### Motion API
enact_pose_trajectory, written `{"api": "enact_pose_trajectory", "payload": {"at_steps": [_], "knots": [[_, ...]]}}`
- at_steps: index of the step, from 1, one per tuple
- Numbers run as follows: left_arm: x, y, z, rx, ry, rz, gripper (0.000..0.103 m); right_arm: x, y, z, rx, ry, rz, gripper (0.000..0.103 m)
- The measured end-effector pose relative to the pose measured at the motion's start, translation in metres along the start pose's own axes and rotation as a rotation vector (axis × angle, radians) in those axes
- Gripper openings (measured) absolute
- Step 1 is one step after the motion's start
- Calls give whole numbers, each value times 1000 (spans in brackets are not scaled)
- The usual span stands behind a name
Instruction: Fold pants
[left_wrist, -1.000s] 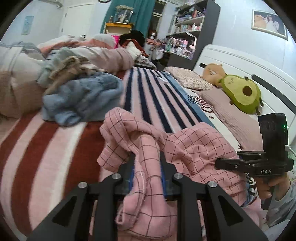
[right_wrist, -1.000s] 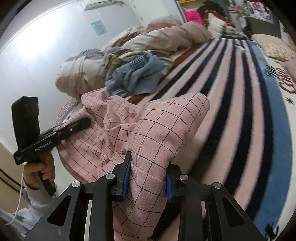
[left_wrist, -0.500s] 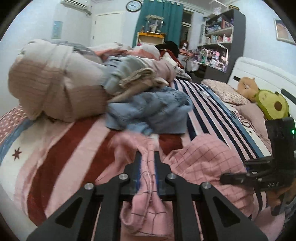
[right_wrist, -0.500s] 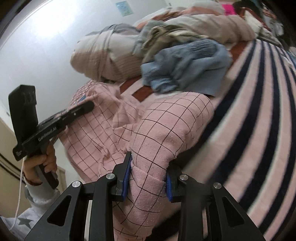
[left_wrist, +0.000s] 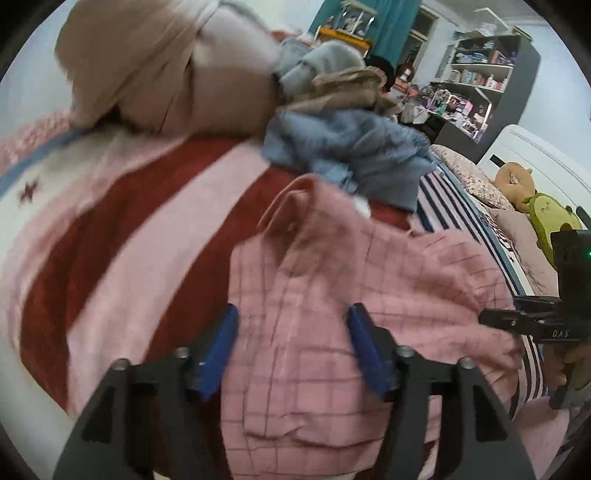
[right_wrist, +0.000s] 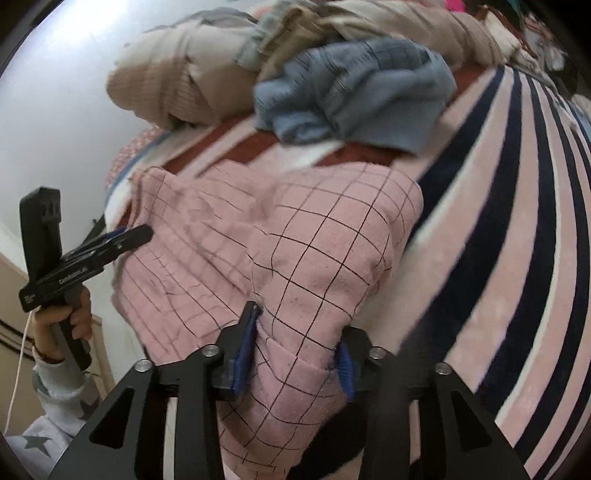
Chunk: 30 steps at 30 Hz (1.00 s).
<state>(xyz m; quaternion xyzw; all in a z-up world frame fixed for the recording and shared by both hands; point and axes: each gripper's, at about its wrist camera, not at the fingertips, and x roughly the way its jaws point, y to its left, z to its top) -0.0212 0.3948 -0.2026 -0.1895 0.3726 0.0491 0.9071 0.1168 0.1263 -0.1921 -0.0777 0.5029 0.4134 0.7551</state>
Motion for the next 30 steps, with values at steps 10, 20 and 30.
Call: {"api": "enact_pose_trajectory", "payload": {"at_steps": [10,20,30], "knots": [[18,-11,-3,-45,24,-161,38,7,-3,-1,76,23,92,34],[-10,-26,37,54,-69,-104,17,-13,23,22,37,-70,156,23],[-15,16,56,37,-54,63,20,27,50,43,60,-8,241,23]]}}
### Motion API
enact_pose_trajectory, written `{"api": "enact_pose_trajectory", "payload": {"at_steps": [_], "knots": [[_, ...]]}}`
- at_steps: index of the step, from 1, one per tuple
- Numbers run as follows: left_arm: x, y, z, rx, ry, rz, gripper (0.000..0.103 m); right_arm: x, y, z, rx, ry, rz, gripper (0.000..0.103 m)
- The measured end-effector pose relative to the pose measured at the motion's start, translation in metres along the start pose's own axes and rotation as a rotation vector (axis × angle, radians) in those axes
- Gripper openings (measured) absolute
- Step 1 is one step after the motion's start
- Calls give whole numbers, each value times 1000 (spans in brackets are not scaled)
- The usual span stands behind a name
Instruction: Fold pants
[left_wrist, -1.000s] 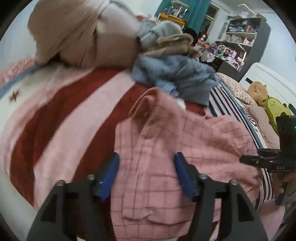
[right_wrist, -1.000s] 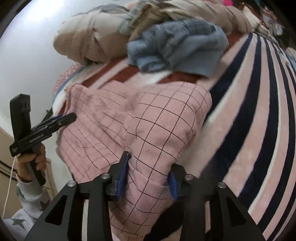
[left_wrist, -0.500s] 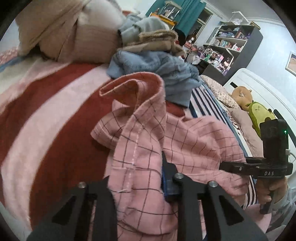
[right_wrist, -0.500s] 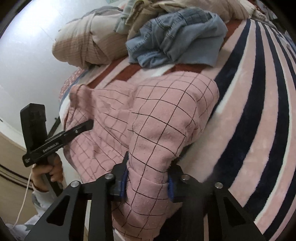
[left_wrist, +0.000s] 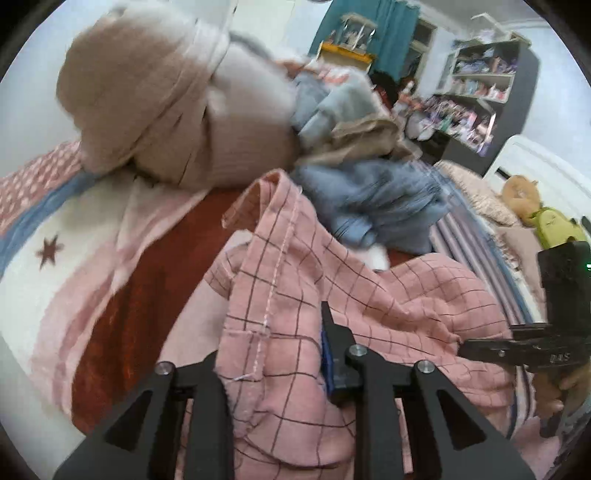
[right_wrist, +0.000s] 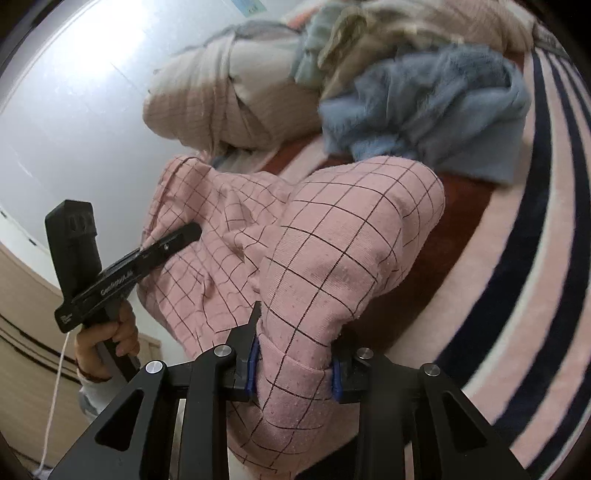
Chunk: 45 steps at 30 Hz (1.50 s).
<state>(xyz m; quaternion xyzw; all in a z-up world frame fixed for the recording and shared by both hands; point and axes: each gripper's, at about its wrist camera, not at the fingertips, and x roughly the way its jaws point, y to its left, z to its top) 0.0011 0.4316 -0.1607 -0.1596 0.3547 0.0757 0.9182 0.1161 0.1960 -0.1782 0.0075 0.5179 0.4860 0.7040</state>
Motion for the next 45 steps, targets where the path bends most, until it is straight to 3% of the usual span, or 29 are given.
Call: {"api": "enact_pose_trajectory", "payload": {"at_steps": [5,9,12,15,18,20,22,28,32,34,36,40,43,45], "knots": [[20,6,-21,-36,19,31,31,10,-10,-12,-26,28,-67,30],[18,6,-22,-46,15,43,33,1,-8,-15,-61,10,-109,39],[6,3,-22,-24,10,78,34,-1,-6,-16,-74,10,-116,39],[-6,-1,-15,-25,-15,107,45,-10,-8,-19,-86,1,-121,39],[-24,-9,-10,-5,-31,148,49,-24,-6,-22,-100,0,-127,39],[-35,-15,-8,6,-48,169,60,-36,-2,-25,-122,-15,-136,40],[-48,-26,-7,25,-66,187,62,-47,1,-29,-143,-36,-149,51],[-73,-72,-14,72,-105,209,74,-80,-2,-50,-188,-92,-223,58],[-79,-109,-26,94,-113,176,76,-104,-9,-68,-197,-117,-266,63],[-82,-131,-33,102,-118,148,78,-119,-14,-77,-189,-141,-278,72],[-85,-155,-38,118,-128,134,81,-137,-19,-86,-186,-171,-306,72],[-96,-209,-45,163,-190,103,84,-184,-30,-107,-166,-255,-363,75],[-107,-245,-50,188,-261,68,91,-224,-38,-129,-145,-350,-406,92],[-114,-267,-55,194,-308,29,94,-248,-43,-146,-139,-417,-446,93]]}}
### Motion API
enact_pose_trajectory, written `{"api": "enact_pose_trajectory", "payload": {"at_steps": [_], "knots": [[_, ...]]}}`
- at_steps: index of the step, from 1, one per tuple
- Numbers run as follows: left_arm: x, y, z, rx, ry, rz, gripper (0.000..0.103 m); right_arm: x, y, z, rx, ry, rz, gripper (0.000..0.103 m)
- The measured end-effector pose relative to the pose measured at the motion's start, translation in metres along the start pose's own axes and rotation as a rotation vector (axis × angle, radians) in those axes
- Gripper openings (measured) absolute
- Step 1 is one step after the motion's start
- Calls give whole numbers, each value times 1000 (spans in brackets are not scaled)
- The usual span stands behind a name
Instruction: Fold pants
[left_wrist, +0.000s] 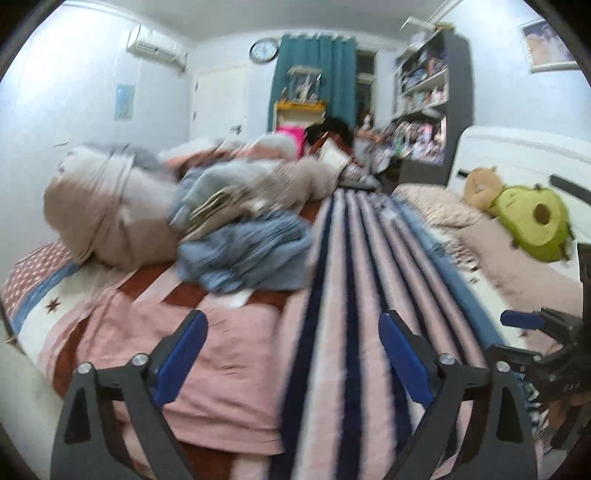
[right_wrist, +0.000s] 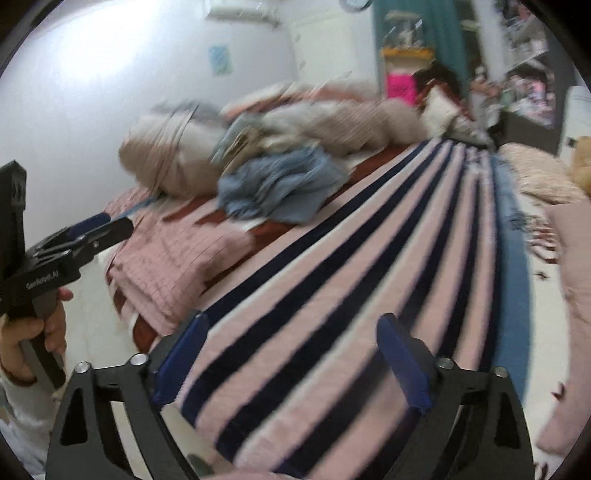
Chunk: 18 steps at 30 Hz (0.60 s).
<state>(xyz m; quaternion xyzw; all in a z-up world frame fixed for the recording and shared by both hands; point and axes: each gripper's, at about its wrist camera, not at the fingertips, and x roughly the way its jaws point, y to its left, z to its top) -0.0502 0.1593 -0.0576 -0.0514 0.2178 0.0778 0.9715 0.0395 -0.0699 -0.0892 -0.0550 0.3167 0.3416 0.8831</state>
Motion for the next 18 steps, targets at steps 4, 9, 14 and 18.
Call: {"api": "enact_pose_trajectory", "payload": {"at_steps": [4,9,14,18], "knots": [[-18,-42,2,39,-79,-24,99,-46,-22,-19,22,-114,-97,102],[-36,-83,-3,83,-141,-20,100,-84,-32,-40,6,-215,-188,102],[-44,-108,-10,95,-161,-36,100,-110,-37,-55,31,-287,-226,102],[-48,-121,-10,107,-167,-46,100,-119,-37,-61,49,-300,-238,102]]}}
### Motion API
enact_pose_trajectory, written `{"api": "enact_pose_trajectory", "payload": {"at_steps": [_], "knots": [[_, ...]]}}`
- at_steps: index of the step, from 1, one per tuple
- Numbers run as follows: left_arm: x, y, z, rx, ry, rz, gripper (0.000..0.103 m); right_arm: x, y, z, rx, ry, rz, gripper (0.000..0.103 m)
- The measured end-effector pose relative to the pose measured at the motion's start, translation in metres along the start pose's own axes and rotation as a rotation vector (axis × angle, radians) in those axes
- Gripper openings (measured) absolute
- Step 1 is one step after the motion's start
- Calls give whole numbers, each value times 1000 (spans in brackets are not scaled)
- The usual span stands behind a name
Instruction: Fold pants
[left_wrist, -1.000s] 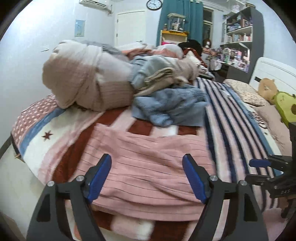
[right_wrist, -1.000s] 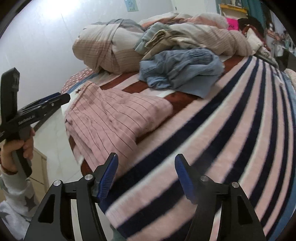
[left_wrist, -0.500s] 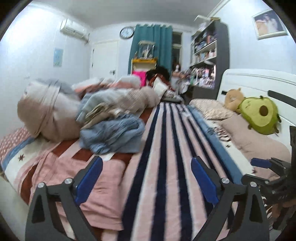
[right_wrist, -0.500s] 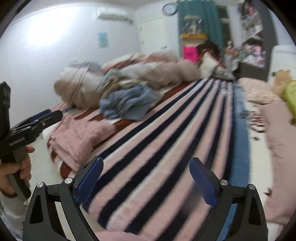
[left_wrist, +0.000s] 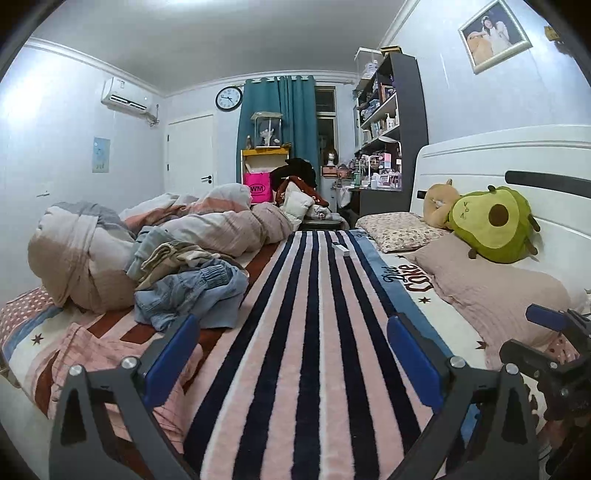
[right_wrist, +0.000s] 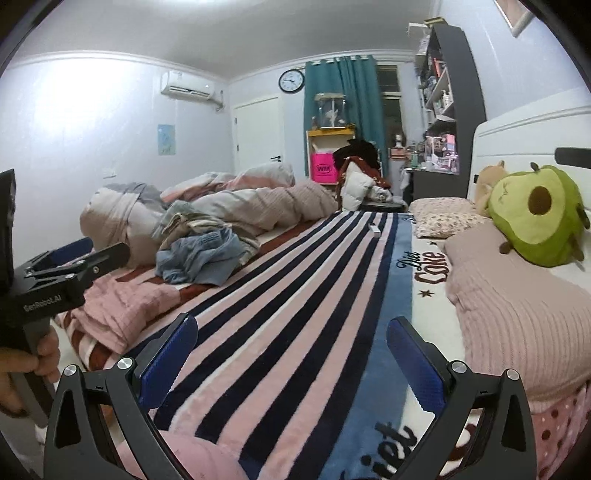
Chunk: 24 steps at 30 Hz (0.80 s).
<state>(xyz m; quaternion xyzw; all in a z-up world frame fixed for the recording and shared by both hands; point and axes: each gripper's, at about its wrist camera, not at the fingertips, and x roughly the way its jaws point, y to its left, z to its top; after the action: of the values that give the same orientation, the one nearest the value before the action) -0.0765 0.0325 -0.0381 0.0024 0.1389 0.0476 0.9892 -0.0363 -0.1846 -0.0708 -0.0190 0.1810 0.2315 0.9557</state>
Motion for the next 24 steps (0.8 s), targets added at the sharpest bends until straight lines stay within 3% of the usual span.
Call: {"api": "enact_pose_trajectory", "payload": {"at_steps": [24], "knots": [[-5,-2,5,-27,3,-7,102,-15,-3,8,11,-17,13,102]]}}
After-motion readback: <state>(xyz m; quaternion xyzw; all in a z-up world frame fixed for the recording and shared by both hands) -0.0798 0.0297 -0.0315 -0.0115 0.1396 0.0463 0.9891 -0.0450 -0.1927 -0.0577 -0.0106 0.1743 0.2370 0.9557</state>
